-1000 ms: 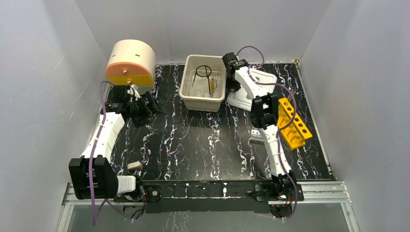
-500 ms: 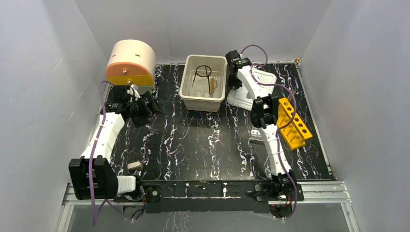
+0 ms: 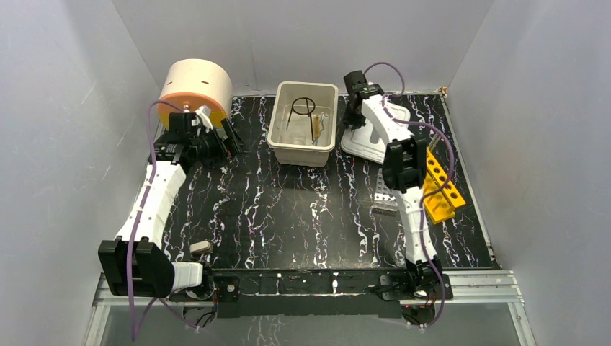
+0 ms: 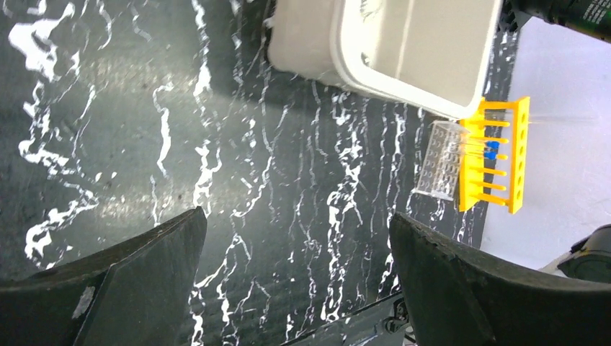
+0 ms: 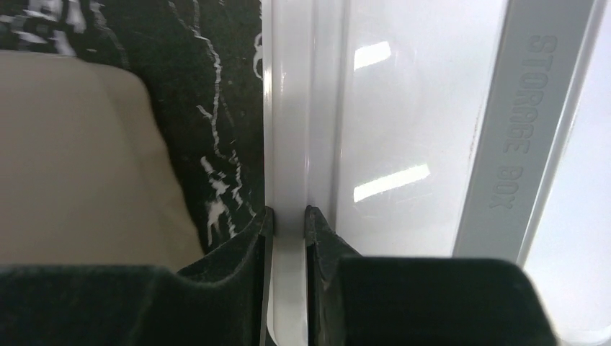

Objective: Organize the chemistry lab equipment

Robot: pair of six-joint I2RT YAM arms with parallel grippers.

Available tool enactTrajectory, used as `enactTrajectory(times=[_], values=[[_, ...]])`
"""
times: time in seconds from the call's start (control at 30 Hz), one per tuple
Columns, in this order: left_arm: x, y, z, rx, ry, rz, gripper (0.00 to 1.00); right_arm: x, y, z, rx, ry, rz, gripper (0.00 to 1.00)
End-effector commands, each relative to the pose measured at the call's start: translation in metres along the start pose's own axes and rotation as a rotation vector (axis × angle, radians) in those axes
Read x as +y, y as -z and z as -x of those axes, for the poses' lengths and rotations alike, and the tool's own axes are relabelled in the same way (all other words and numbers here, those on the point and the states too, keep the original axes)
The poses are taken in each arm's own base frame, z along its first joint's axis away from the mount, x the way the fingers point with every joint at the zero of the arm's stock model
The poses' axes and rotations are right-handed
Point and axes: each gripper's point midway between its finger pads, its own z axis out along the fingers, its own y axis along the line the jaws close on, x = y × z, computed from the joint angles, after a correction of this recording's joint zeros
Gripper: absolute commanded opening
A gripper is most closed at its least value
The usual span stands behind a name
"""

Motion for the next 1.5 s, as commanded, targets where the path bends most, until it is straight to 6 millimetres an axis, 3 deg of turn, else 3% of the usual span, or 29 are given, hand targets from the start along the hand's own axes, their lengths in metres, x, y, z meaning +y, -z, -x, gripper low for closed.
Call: enactTrajectory(times=[0.0, 0.3, 0.47, 0.7, 0.83, 0.97, 1.2, 1.33, 1.47], values=[[-0.048, 0.011, 0.025, -0.096, -0.072, -0.105, 0.98, 0.018, 0.088, 0.081, -0.222, -0.072, 0.232, 0.05], [-0.149, 0.000, 0.034, -0.134, -0.146, -0.366, 0.98, 0.018, 0.137, 0.108, -0.271, -0.093, 0.365, 0.03], [-0.208, -0.025, 0.027, -0.091, -0.167, -0.485, 0.98, 0.016, 0.179, 0.117, -0.319, -0.118, 0.434, 0.03], [-0.278, -0.067, 0.011, -0.038, -0.197, -0.579, 0.98, 0.021, 0.230, 0.108, -0.321, -0.147, 0.577, 0.03], [-0.296, -0.094, 0.004, -0.016, -0.180, -0.585, 0.97, 0.021, 0.252, 0.098, -0.317, -0.165, 0.631, 0.03], [-0.319, -0.103, -0.001, 0.016, -0.142, -0.635, 0.93, 0.019, 0.265, 0.083, -0.295, -0.191, 0.674, 0.02], [-0.339, -0.121, -0.011, 0.059, -0.033, -0.674, 0.82, 0.015, 0.273, 0.057, -0.246, -0.237, 0.721, 0.02], [-0.339, -0.133, -0.020, 0.101, -0.021, -0.660, 0.70, 0.013, 0.274, 0.049, -0.233, -0.239, 0.733, 0.02], [-0.347, -0.133, -0.028, 0.119, -0.036, -0.670, 0.60, 0.013, 0.274, 0.045, -0.222, -0.236, 0.742, 0.02]])
